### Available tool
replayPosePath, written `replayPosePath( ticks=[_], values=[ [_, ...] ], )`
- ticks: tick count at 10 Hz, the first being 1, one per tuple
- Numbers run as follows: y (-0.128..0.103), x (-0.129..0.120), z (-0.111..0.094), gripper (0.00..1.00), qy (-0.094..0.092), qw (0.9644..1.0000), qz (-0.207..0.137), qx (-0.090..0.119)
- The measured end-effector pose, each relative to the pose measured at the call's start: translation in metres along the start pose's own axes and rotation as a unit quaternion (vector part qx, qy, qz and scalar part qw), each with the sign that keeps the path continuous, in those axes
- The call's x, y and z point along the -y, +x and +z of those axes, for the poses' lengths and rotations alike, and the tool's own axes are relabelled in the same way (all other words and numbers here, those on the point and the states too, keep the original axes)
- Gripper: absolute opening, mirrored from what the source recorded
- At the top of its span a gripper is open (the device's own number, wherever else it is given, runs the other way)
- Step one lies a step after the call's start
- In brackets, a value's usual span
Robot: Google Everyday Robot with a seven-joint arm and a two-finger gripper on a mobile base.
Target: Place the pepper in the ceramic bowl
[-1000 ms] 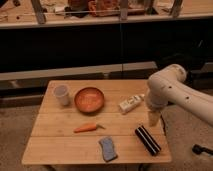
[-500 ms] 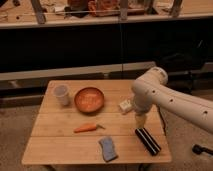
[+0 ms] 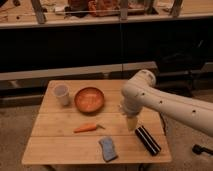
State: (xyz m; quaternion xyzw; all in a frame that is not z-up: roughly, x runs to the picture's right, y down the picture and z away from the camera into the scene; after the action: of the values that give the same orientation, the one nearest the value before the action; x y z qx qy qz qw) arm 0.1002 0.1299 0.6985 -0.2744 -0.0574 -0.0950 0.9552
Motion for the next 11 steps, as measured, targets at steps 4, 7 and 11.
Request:
replayPosePath(
  ticks=[4, 7, 11],
  values=[
    [-0.033, 0.003, 0.016, 0.8, -0.006, 0.9993, -0.028, 0.024],
    [-0.045, 0.006, 0.026, 0.8, -0.009, 0.9981, -0.052, 0.033],
    [-0.077, 0.014, 0.041, 0.8, -0.013, 0.9946, -0.091, 0.048]
  ],
)
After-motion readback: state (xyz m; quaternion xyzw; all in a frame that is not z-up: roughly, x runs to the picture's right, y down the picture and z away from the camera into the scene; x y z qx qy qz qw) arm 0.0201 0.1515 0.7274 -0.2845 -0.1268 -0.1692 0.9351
